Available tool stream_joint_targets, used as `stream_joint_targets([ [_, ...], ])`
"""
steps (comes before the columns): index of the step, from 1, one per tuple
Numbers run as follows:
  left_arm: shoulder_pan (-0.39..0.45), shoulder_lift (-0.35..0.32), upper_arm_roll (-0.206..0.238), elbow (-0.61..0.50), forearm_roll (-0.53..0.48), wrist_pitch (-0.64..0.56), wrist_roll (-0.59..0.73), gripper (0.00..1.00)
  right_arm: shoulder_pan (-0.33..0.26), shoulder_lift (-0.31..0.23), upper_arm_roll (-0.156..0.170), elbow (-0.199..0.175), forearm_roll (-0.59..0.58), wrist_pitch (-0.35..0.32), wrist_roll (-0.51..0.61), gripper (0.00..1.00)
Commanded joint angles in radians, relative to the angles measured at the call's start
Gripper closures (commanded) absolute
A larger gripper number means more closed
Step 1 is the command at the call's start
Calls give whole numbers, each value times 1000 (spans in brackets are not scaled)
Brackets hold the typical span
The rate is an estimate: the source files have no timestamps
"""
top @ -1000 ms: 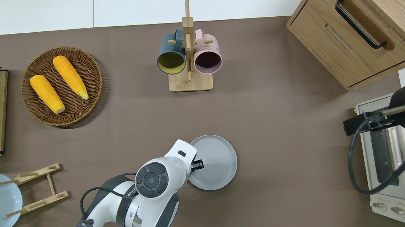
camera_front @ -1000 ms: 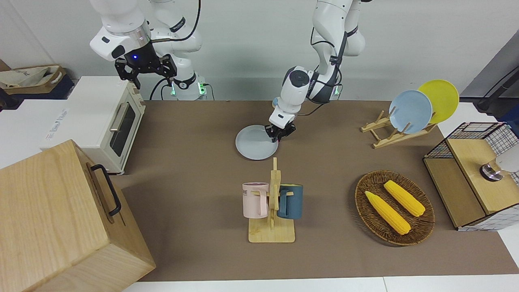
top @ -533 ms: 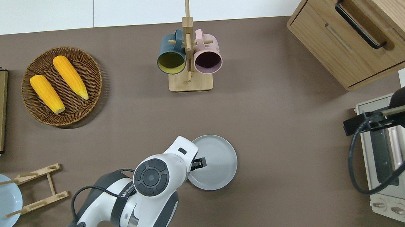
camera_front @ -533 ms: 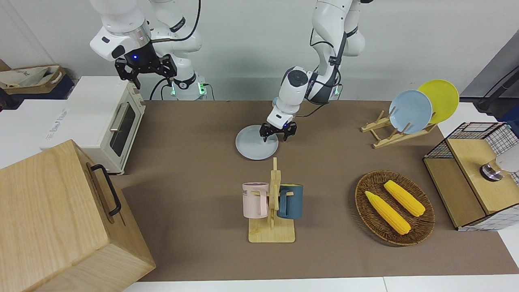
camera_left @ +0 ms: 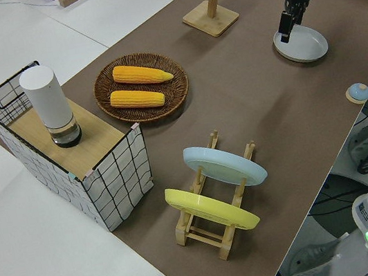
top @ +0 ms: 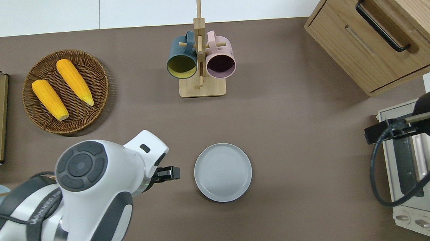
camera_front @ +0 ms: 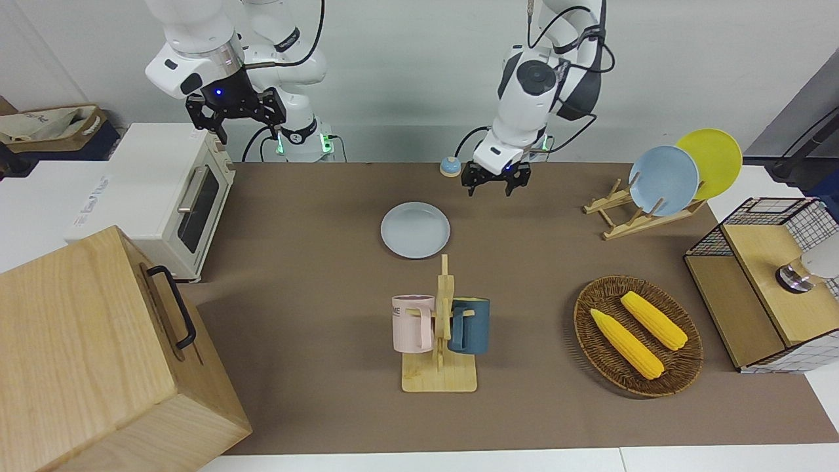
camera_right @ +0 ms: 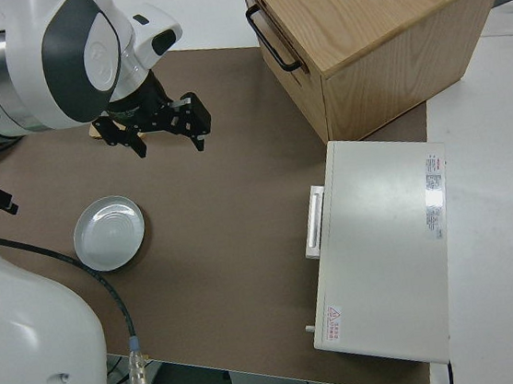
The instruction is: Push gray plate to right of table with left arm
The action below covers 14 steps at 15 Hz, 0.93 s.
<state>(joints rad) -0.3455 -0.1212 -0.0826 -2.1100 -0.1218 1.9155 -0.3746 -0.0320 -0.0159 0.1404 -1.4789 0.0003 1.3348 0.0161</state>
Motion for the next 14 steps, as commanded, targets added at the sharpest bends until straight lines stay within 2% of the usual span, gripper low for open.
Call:
stream_joint_targets([
  [1, 2, -23, 75, 122, 37, -174, 74, 9, -19, -2, 16, 9, 4, -16, 12, 17],
  [4, 2, -28, 171, 234, 65, -341, 141, 7, -20, -2, 16, 9, 4, -16, 13, 17],
  [5, 2, -32, 182, 240, 88, -357, 167, 7, -19, -2, 16, 9, 4, -16, 12, 17],
  [7, 3, -57, 187, 269, 128, -386, 218, 7, -20, -2, 16, 9, 4, -16, 12, 17],
  [14, 10, -64, 188, 283, 151, -403, 217, 7, -19, -2, 16, 9, 4, -16, 13, 17],
])
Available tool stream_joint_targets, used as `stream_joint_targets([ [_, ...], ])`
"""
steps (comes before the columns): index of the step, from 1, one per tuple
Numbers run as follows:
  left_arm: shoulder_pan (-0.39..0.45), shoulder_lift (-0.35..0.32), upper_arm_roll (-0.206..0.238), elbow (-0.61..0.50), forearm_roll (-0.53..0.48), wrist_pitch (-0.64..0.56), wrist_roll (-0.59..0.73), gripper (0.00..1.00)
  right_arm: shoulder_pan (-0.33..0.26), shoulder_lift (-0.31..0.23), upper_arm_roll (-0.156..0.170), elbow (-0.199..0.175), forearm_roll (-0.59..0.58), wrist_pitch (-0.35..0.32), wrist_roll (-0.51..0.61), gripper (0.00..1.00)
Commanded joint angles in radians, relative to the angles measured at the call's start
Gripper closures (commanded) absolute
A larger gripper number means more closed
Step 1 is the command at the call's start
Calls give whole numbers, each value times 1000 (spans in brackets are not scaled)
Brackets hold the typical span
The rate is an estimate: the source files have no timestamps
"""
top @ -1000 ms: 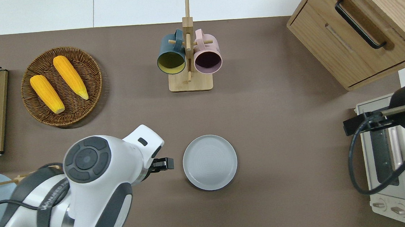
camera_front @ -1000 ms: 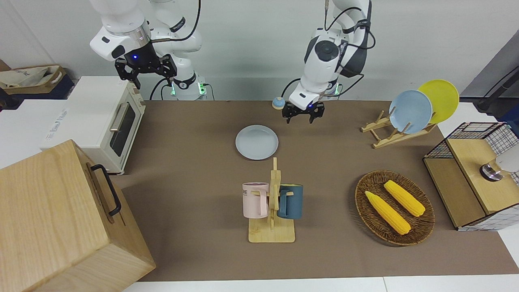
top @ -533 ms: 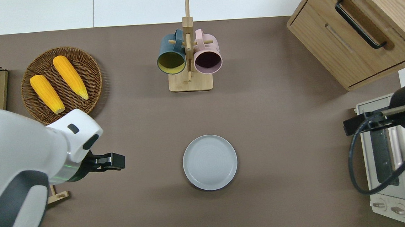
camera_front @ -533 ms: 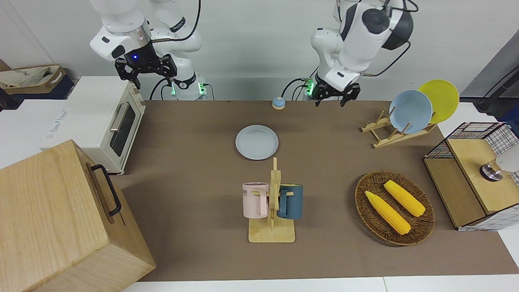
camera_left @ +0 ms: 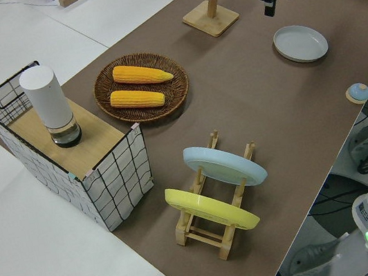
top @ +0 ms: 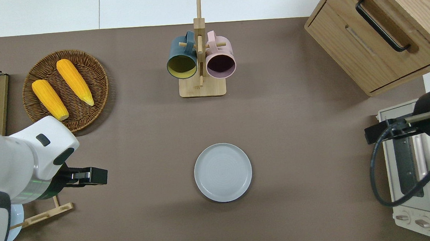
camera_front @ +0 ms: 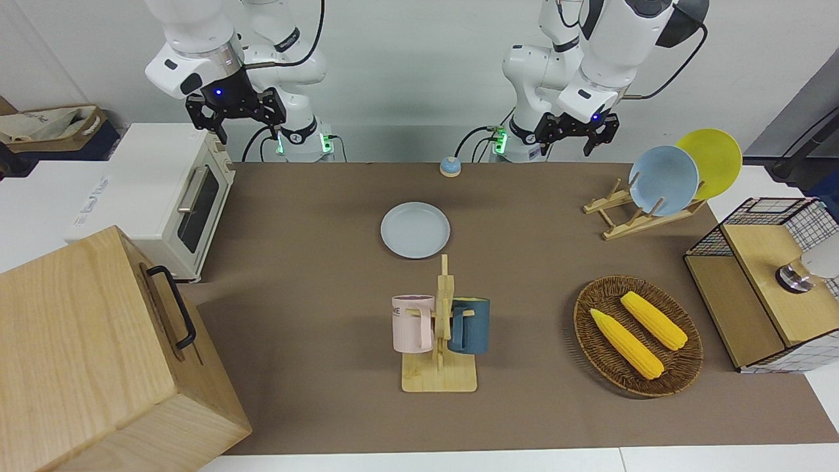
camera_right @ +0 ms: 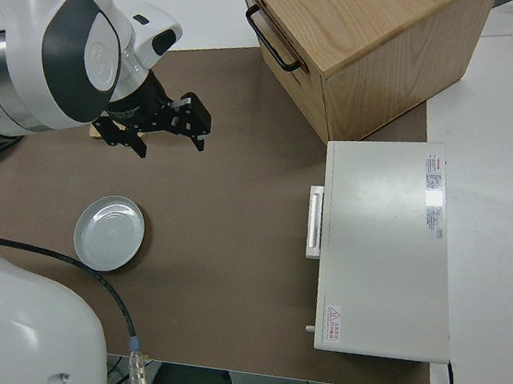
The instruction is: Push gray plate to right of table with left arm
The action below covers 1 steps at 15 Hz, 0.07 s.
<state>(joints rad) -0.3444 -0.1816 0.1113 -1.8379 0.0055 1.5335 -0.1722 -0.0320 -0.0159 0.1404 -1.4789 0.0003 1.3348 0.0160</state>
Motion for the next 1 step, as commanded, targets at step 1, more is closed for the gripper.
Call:
stream_joint_targets([
  [1, 5, -4, 5, 11, 24, -21, 14, 7, -19, -2, 16, 9, 4, -16, 13, 17],
])
